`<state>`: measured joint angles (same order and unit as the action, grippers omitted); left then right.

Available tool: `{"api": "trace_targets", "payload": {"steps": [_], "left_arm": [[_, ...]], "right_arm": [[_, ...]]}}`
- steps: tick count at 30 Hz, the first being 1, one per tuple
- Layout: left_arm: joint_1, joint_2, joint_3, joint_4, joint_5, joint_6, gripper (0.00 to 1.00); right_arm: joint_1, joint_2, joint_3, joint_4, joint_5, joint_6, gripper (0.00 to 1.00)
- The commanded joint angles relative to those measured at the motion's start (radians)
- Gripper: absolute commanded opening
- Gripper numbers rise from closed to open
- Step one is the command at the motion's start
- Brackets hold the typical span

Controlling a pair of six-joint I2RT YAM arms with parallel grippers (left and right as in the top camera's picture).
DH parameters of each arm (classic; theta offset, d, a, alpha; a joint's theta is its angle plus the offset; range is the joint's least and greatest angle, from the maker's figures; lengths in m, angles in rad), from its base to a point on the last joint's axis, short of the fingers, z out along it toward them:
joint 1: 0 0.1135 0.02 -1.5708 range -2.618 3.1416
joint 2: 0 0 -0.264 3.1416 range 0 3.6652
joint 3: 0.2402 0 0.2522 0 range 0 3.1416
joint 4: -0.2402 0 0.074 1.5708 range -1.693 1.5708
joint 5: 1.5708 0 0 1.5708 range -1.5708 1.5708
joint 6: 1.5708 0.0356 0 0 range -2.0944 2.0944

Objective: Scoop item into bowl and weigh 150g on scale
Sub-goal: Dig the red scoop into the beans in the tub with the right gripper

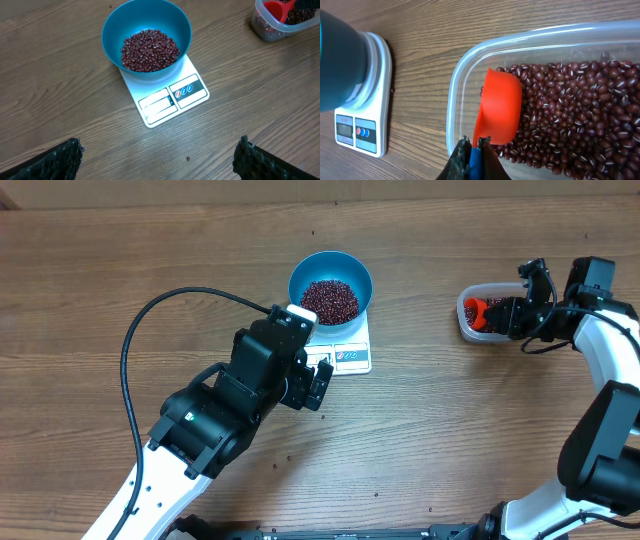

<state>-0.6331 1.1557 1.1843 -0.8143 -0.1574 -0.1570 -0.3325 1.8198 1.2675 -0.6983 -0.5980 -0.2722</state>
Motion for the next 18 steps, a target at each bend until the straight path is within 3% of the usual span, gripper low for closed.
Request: {"api": "trace_targets", "payload": {"steps": [1,8,18], "left_arm": [[0.005,-0.017,0.004,0.003,-0.006,-0.007,1.00],[0.005,-0.017,0.004,0.003,-0.006,-0.007,0.99],[0.005,-0.017,0.004,0.003,-0.006,-0.007,1.00]], "right_arm": [[-0.016,0.011,0.003,0.001,-0.033,0.026,0.04],[-0.058,0.011,0.003,0.000,-0.045,0.097,0.04],[-0.170,0.011,0.003,-0.027,-0.254,0.088,0.04]]}}
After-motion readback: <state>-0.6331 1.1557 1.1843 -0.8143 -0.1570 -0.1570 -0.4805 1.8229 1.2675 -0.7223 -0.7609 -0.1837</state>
